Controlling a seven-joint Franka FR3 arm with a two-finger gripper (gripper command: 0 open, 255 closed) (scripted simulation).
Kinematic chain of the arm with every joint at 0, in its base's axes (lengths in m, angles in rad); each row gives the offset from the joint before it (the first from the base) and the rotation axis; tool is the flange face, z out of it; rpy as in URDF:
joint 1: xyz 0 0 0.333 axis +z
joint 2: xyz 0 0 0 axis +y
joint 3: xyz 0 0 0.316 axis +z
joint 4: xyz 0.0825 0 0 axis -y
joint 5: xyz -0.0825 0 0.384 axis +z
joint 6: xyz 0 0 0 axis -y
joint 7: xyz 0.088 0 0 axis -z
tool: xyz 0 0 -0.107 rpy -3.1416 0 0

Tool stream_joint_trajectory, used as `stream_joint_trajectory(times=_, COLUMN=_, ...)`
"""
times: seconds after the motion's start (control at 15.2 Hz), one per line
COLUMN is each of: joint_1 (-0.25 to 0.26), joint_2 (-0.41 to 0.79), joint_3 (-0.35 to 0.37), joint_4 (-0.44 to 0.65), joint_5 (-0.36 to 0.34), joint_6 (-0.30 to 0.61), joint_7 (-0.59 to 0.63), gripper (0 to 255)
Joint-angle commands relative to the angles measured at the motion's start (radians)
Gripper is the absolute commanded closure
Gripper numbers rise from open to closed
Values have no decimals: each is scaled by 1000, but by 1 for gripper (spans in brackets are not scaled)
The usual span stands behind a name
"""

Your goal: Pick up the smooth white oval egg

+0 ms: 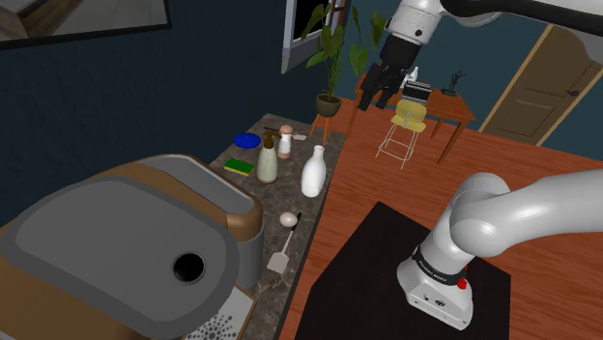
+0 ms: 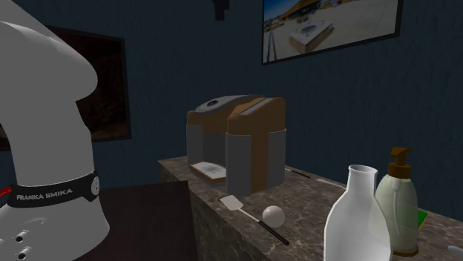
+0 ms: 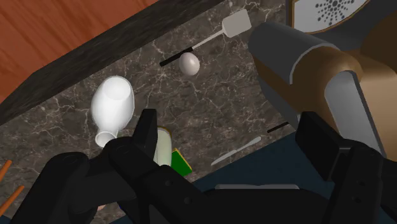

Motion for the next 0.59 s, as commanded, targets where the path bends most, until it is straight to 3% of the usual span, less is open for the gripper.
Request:
stream_joint_trajectory(times=0.0, joint_1=0, joint_2=0, joint_3=0, joint_4=0, joint_5=0, joint_6=0, joint_7=0, gripper=0)
stream_joint_trajectory(times=0.53, joint_1=0, joint_2=26, joint_3=52, joint_4=-251, joint_5=12, joint_6=303, joint_7=25, gripper=0)
